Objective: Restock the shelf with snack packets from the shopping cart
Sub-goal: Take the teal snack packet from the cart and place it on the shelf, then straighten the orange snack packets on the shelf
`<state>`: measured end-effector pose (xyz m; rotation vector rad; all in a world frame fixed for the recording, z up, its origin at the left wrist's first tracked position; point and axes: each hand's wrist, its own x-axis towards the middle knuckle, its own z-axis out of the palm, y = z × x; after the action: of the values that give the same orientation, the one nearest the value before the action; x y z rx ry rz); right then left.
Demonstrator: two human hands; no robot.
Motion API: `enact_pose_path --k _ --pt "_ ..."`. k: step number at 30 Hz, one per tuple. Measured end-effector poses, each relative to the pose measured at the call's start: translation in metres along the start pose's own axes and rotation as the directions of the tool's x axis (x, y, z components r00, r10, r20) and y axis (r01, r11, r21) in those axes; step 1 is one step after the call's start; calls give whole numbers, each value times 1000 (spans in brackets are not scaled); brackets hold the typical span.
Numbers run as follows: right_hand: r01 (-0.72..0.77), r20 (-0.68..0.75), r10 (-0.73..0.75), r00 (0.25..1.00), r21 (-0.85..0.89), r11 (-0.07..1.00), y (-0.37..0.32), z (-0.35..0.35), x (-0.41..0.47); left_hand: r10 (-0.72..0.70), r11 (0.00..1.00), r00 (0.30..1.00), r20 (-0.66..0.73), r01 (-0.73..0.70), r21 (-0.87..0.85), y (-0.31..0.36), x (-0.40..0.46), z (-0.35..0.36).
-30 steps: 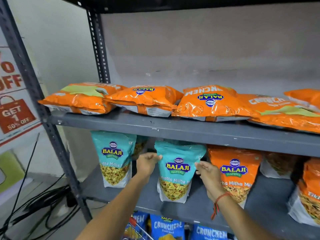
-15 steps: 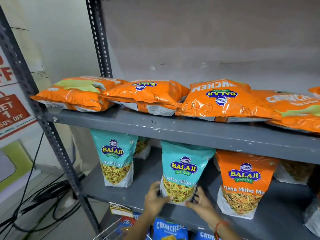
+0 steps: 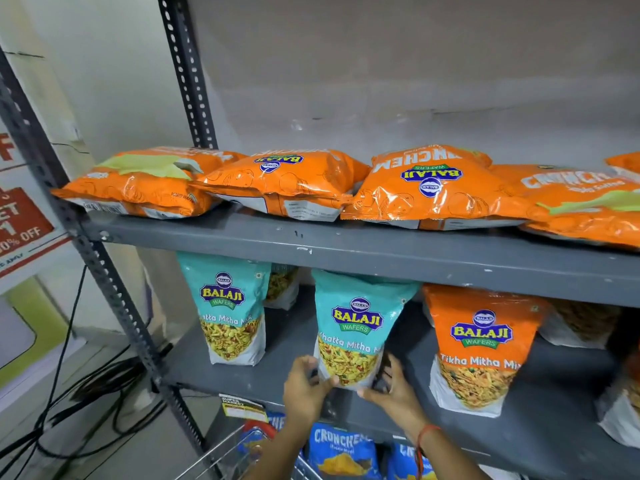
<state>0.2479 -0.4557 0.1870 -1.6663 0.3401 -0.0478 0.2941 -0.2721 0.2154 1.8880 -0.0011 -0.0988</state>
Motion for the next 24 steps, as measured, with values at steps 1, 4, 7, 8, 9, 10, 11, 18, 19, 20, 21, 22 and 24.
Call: enact_pose_path --k 1,4,7,8,9,10,11,18,19,20,21,22,24 --pt "3 -12 -4 1000 -11 1000 0 -3 -8 15 999 1000 -17 -14 34 2 -8 2" --pt "22 -83 -25 996 -47 999 1 -18 -38 71 995 995 70 -76 68 16 -34 16" --pt "63 -224 -75 972 -60 996 -3 -38 -72 138 988 973 183 -148 40 31 -55 40" --pt "80 -282 -96 955 -67 995 -4 -47 -83 146 988 965 219 -155 24 36 -60 49" --pt "93 -339 -113 934 -75 993 -3 -57 -94 153 987 956 252 -161 11 40 -65 59" --pt "101 -393 -126 911 -84 991 -4 -68 -104 154 987 947 282 -158 -8 44 -70 69" --pt "97 -448 -129 885 -92 991 -4 -81 -112 151 988 939 310 -151 -24 48 -73 77" --pt "-53 -553 28 833 -29 998 6 -154 -120 10 998 934 358 13 -62 43 -74 137" --pt "-65 -531 32 847 -43 997 12 -186 -92 -18 997 939 343 42 -61 48 -61 171" --pt "-70 -498 29 867 -64 996 18 -215 -65 -39 995 943 330 66 -70 50 -46 204" --pt "-81 -466 37 884 -74 994 15 -216 -59 -59 996 935 349 80 -46 52 -41 203" --pt "-88 -447 43 893 -82 993 16 -221 -47 -85 994 938 335 103 -36 50 -32 214" --pt "-98 -395 53 917 -93 991 23 -214 -45 -104 992 936 335 121 -33 39 -31 217"
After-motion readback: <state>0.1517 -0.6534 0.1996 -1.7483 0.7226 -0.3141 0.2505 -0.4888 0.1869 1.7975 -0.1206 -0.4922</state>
